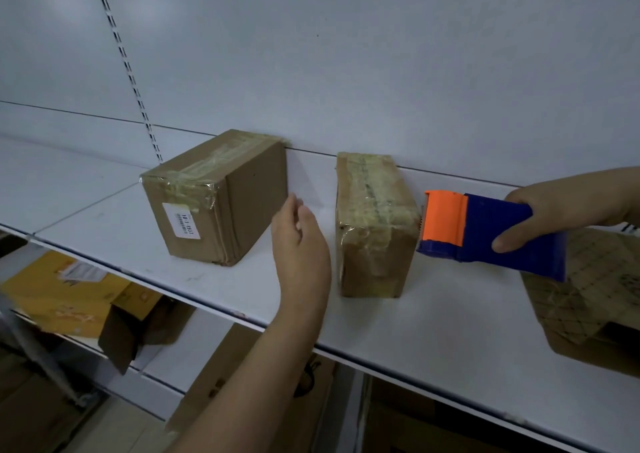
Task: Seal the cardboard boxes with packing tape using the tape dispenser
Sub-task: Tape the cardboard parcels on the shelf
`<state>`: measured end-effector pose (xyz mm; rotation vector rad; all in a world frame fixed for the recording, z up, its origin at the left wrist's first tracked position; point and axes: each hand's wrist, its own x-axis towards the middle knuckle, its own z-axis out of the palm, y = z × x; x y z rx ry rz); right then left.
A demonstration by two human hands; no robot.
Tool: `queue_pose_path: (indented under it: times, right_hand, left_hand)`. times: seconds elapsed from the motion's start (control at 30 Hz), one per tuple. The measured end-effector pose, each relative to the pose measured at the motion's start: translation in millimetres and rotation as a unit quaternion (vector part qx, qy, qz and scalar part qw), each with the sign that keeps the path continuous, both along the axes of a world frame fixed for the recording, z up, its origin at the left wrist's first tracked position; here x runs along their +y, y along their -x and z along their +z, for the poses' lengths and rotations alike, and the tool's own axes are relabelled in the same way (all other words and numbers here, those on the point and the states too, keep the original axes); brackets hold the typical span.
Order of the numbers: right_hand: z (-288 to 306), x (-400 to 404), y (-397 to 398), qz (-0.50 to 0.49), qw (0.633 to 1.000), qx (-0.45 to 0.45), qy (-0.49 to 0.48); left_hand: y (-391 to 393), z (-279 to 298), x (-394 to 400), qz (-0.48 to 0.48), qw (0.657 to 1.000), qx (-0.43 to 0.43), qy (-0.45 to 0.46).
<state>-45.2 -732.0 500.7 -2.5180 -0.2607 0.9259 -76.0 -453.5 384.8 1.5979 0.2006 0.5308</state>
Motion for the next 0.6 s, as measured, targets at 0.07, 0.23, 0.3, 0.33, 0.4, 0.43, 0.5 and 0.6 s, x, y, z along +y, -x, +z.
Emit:
queue_pose_path:
  times: [0.07, 0.23, 0.3, 0.33, 0.4, 0.43, 0.5, 0.6]
  right_hand:
    - [-1.1, -1.1, 0.2, -0.005, 1.0, -0.003, -0.002]
    - [-3.3, 0.4, 4.6, -0.018, 1.0, -0.011, -0.006]
    - [-3.6, 1.3, 6.2, -0.019, 1.0, -0.01, -0.01]
    - [-3.7, 1.8, 7.2, -0.02, 1.0, -0.008, -0.014]
    - [-5.0, 5.7, 11.1, -0.026, 0.999, -0.011, -0.022]
    - [-5.9, 8.0, 13.5, -0.029, 0.999, -0.013, -0.025]
    - [-7.5, 14.4, 18.2, -0.031, 0.999, -0.019, -0.027]
    - [-5.7, 20.8, 24.2, -0.032, 0.999, -0.03, -0.024]
  left_hand:
    - [7.8, 13.9, -5.6, -0.045, 0.987, -0.147, -0.045]
    - [-19.4, 0.6, -10.6, -0.117, 0.893, -0.263, -0.347]
    - [-28.2, -3.8, -4.9, -0.109, 0.862, -0.314, -0.383]
    - [-31.5, -2.3, 0.4, -0.118, 0.846, -0.335, -0.398]
    - [-34.9, 7.8, 12.1, -0.136, 0.803, -0.358, -0.457]
    - [-35.5, 13.2, 17.1, -0.144, 0.775, -0.359, -0.5]
    - [-33.4, 22.8, 26.3, -0.151, 0.72, -0.344, -0.584]
    - [-33.9, 26.1, 39.7, -0.176, 0.645, -0.335, -0.663]
